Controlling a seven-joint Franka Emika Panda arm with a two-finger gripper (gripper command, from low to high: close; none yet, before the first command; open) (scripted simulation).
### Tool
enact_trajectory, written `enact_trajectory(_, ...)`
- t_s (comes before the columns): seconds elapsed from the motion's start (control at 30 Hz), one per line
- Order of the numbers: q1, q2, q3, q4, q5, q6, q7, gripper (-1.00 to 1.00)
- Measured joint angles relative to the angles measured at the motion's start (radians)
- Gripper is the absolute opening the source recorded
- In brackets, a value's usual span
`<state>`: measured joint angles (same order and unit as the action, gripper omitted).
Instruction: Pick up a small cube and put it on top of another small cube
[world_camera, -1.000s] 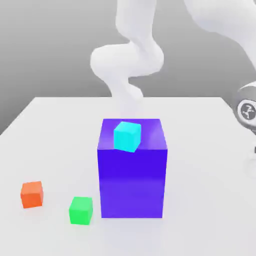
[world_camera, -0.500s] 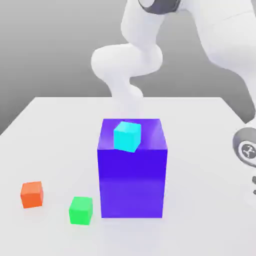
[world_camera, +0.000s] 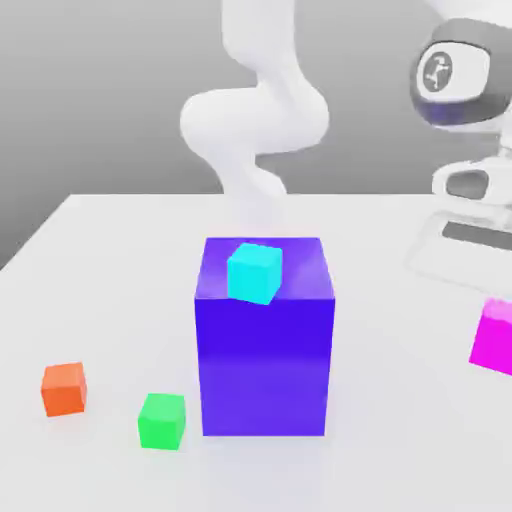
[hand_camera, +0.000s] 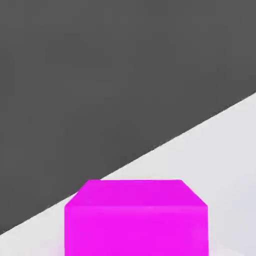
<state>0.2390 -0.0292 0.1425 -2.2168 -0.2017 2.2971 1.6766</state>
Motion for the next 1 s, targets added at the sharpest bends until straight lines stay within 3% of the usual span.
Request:
enact_trajectory(0.5,-0.078,-0.339,-0.263,-0.158,-0.034,-0.119,-0.946,-1.00)
enact_trajectory(1.0,-0.098,-0.379,-0.586,-0.333,-0.118,-0.022,-1.831,-1.00)
